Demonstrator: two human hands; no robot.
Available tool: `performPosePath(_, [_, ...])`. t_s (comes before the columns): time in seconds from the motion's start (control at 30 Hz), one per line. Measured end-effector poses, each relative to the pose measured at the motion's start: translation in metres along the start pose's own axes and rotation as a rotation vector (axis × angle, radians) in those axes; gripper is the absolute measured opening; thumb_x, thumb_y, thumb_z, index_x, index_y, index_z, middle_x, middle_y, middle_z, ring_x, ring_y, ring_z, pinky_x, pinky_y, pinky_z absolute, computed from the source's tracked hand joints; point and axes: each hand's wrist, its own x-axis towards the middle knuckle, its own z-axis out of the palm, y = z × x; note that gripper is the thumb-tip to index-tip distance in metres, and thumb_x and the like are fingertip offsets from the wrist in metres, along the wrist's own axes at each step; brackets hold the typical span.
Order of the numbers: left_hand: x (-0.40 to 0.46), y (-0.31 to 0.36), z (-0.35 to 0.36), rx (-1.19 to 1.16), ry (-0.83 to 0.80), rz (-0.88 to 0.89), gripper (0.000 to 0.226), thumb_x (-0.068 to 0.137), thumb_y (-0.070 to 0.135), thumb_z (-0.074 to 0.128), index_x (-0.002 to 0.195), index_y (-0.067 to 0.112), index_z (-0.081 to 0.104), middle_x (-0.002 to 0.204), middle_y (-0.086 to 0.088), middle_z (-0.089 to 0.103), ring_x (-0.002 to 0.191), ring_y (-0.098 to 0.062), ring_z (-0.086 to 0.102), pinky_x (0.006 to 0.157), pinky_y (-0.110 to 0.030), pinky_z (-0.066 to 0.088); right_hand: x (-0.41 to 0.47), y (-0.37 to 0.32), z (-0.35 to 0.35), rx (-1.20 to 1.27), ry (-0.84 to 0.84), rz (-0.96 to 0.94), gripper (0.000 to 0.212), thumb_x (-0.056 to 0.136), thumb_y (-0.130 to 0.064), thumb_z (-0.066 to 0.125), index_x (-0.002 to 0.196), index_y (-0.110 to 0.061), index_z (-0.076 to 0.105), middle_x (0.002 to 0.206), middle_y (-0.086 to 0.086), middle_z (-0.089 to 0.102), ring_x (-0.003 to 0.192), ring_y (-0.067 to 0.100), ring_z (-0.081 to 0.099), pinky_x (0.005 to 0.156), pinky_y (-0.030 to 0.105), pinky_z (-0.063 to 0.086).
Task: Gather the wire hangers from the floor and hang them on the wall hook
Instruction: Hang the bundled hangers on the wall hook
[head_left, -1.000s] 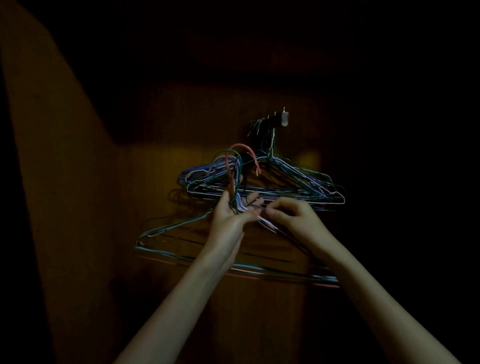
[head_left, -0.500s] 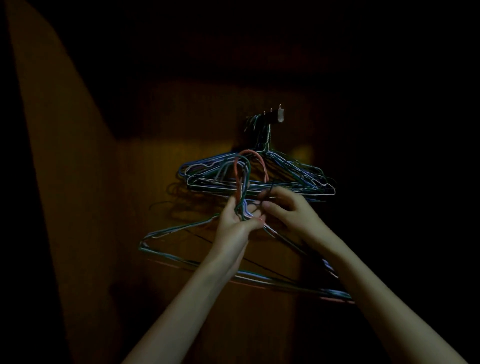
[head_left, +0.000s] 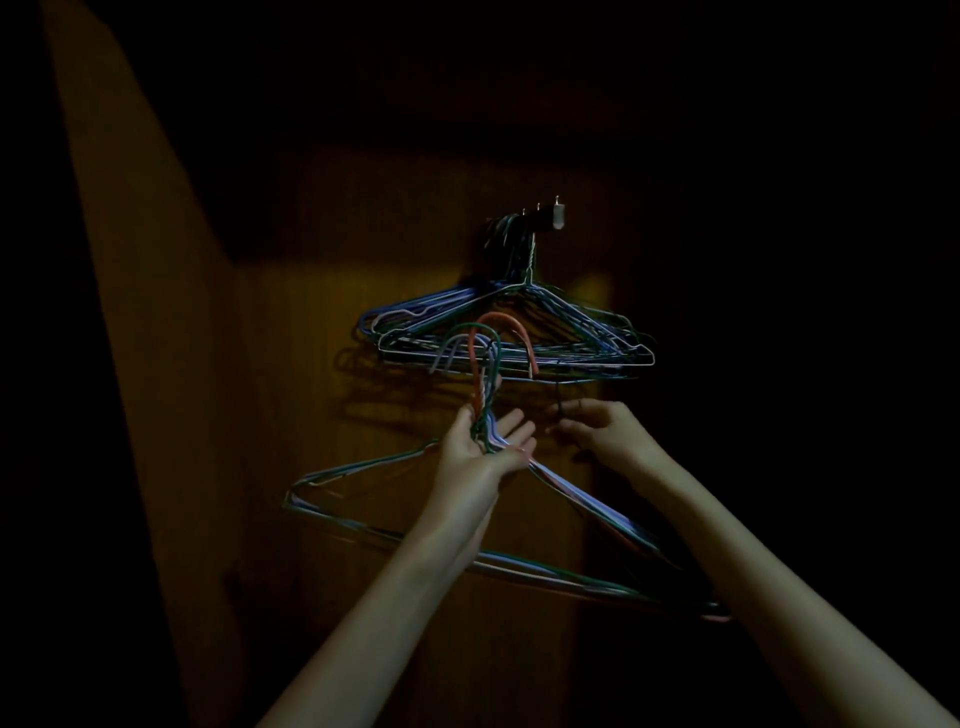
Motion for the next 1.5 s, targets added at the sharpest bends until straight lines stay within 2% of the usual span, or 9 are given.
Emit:
performPosePath(0.1, [-0.007,0.001,-0.002,0.007,-0.009,0.004,0.072,0.083,-0.024,0.044,0.139,0.021,0.036,0.135,-0.02,0.05,0.119,-0.027,0.055,0.09,-0.028,0.05,-0.001,0.012,0.001,-0.355,-0.005,-0.077,0.018,0.089,-0.011,0.06,0.105,-0.017,0.066,0.081,-0.008,0.063,0.069,0.002,0.057,0.062,0.013,0.047])
performPosePath(0.2, [-0.014,0.001,-0.004,0.028,-0.029,-0.006,0.072,0.084,-0.022,0.045,0.139,0.024,0.037,0.135,-0.017,0.051,0.12,-0.025,0.055,0.072,-0.02,0.052,-0.002,0.021,0.003,-0.517,0.052,-0.071,0.025,0.083,-0.019,0.068,0.108,-0.016,0.069,0.103,-0.001,0.066,0.098,0.014,0.062,0.085,0.032,0.052])
performPosePath(0.4, [-0.019,-0.003,-0.004,0.036,-0.03,-0.015,0.072,0.085,-0.022,0.045,0.139,0.023,0.036,0.135,-0.016,0.051,0.12,-0.024,0.055,0.072,-0.02,0.051,-0.009,0.013,0.0,-0.562,0.089,-0.219,0.02,0.075,-0.018,0.074,0.092,-0.007,0.072,0.101,0.007,0.058,0.095,0.02,0.054,0.081,0.027,0.044])
performPosePath(0.57, [-0.017,-0.005,-0.004,-0.004,-0.015,-0.014,0.073,0.082,-0.027,0.043,0.134,0.024,0.039,0.135,-0.023,0.049,0.114,-0.025,0.057,0.098,-0.033,0.045,-0.018,-0.006,-0.001,-0.293,0.035,-0.226,0.006,0.082,-0.013,0.067,0.078,-0.014,0.063,0.079,-0.006,0.059,0.075,0.008,0.055,0.063,0.009,0.044])
performPosePath(0.67, [-0.015,-0.006,-0.001,-0.001,-0.012,-0.024,0.074,0.083,-0.026,0.042,0.142,0.018,0.032,0.134,-0.022,0.05,0.12,-0.028,0.054,0.099,-0.033,0.044,-0.023,-0.017,-0.002,-0.05,0.073,-0.218,0.019,0.085,-0.01,0.064,0.073,-0.023,0.059,0.073,-0.004,0.059,0.06,0.001,0.059,0.053,0.015,0.05])
performPosePath(0.87, [-0.007,-0.009,0.009,-0.018,0.011,-0.045,0.084,0.082,-0.026,0.045,0.15,0.015,0.017,0.138,-0.025,0.045,0.123,-0.03,0.051,0.096,-0.031,0.045,-0.023,-0.037,-0.001,0.056,0.073,-0.231,0.008,0.085,-0.008,0.063,0.08,-0.013,0.063,0.069,0.0,0.06,0.05,-0.004,0.057,0.043,0.01,0.042])
performPosePath(1.23, [0.019,-0.006,0.02,-0.046,0.052,0.015,0.082,0.083,-0.025,0.043,0.15,0.013,0.016,0.137,-0.025,0.046,0.123,-0.029,0.051,0.098,-0.03,0.043,-0.016,-0.01,-0.017,-0.103,-0.008,-0.204,0.015,0.081,-0.013,0.069,0.092,-0.017,0.061,0.076,-0.008,0.058,0.056,-0.007,0.057,0.048,0.008,0.042])
performPosePath(1.37, [0.035,0.001,0.018,-0.032,0.09,0.063,0.079,0.083,-0.027,0.042,0.148,0.013,0.021,0.135,-0.026,0.046,0.123,-0.031,0.051,0.099,-0.032,0.043,-0.015,0.005,-0.03,-0.18,0.071,-0.164,0.013,0.082,-0.013,0.068,0.089,-0.019,0.059,0.084,-0.001,0.061,0.072,0.009,0.059,0.059,0.014,0.046])
performPosePath(1.5, [0.048,0.005,0.018,-0.001,0.094,0.097,0.08,0.084,-0.024,0.043,0.149,0.015,0.019,0.136,-0.024,0.048,0.123,-0.03,0.051,0.099,-0.031,0.042,-0.005,0.009,-0.038,-0.163,0.235,-0.249,0.02,0.082,-0.011,0.068,0.072,-0.026,0.058,0.077,-0.009,0.06,0.072,0.003,0.055,0.063,0.01,0.042])
